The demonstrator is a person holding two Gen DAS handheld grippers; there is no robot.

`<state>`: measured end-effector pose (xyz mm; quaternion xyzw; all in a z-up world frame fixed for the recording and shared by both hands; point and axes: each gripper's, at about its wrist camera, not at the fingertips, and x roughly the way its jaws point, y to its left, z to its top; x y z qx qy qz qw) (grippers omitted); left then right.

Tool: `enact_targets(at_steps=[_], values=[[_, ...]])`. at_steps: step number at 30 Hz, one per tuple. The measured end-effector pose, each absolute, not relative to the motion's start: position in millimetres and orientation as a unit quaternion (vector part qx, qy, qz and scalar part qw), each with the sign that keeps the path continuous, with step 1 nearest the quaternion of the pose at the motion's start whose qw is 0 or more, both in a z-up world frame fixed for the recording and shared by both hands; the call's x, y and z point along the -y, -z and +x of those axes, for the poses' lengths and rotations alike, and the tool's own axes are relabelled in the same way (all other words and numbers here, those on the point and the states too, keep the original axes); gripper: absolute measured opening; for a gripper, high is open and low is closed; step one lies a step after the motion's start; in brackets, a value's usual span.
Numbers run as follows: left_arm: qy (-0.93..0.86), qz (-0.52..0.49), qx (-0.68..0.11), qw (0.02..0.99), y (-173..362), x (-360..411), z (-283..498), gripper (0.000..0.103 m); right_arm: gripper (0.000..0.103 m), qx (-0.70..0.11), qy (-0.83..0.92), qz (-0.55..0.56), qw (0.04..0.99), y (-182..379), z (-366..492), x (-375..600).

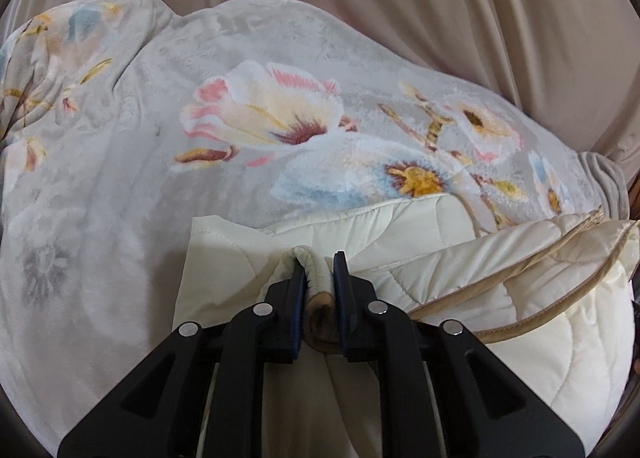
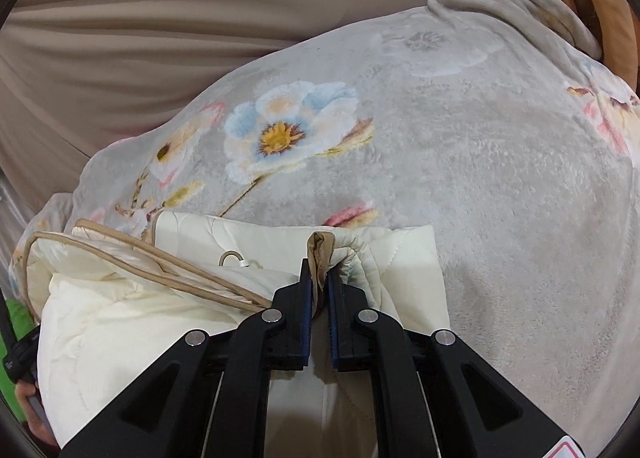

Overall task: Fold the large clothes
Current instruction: 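Lift the jacket hem with both tools and fold it toward the collar, then lower the hem onto the jacket and open both tools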

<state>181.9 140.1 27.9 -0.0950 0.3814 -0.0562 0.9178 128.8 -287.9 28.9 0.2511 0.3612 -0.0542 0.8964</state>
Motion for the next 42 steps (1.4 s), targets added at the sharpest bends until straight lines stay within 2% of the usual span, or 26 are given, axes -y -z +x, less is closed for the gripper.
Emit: enact_targets(at_steps=[2,3,5,6,7,11,15,17,21,26,31,36,38,39,40,42], values=[[0.062,-0.111,-0.376,0.918,-38.7,-148.2,174.7,0.018,0.007,-0.348,0.048,0.272,0.896,-33.7,117.9,294.0],[0.066,-0.120,-0.370,0.919,-46.5,-154.4,168.6,0.022,0.011,-0.337,0.042,0.282,0.897,-38.6,110.3,297.8],[0.064,-0.137,-0.338,0.929,-72.0,-173.1,144.9,0.043,0.022,-0.308,0.034,0.300,0.902,-52.0,90.9,305.4],[0.055,-0.135,-0.320,0.936,-81.3,-178.0,134.6,0.061,0.030,-0.287,0.034,0.304,0.908,-63.5,77.5,307.8],[0.043,-0.131,-0.292,0.947,-96.4,-184.0,118.8,0.064,0.031,-0.269,0.036,0.302,0.914,-74.4,66.7,308.4],[0.049,-0.103,-0.229,0.967,-151.5,-182.6,85.5,0.064,0.031,-0.216,0.020,0.245,0.945,-124.6,44.1,279.2],[0.141,-0.084,-0.226,0.960,-178.8,-125.6,94.6,0.067,0.030,-0.240,-0.073,0.147,0.957,-156.0,79.4,187.6],[0.170,-0.058,-0.248,0.952,-170.9,-80.1,115.6,0.070,0.030,-0.263,-0.116,0.095,0.953,-154.4,106.4,135.4],[0.175,-0.003,-0.325,0.929,-118.0,-13.4,164.0,0.070,0.019,-0.330,-0.133,0.036,0.934,-119.5,152.0,85.8],[0.110,0.003,-0.380,0.918,-59.1,-29.6,198.2,0.070,0.015,-0.372,-0.079,0.066,0.923,-84.6,168.5,137.3],[0.093,-0.026,-0.388,0.916,-35.6,-81.0,204.3,0.070,0.015,-0.374,0.029,0.106,0.921,-69.5,156.3,228.3],[0.089,-0.049,-0.376,0.921,-33.2,-109.5,192.5,0.069,0.015,-0.382,0.023,0.229,0.895,-46.1,136.2,288.5],[0.071,-0.053,-0.352,0.932,-47.1,-120.3,177.8,0.069,0.020,-0.369,0.035,0.223,0.901,-55.6,127.4,288.5],[0.066,-0.054,-0.342,0.936,-53.7,-124.9,172.6,0.073,0.029,-0.356,0.045,0.215,0.908,-63.2,121.0,287.6],[0.055,-0.057,-0.330,0.941,-61.2,-132.4,166.1,0.081,0.045,-0.342,0.055,0.209,0.914,-70.1,114.7,288.3],[0.026,-0.073,-0.325,0.943,-69.5,-148.9,160.2,0.088,0.060,-0.323,0.079,0.207,0.920,-76.8,106.5,293.1]])
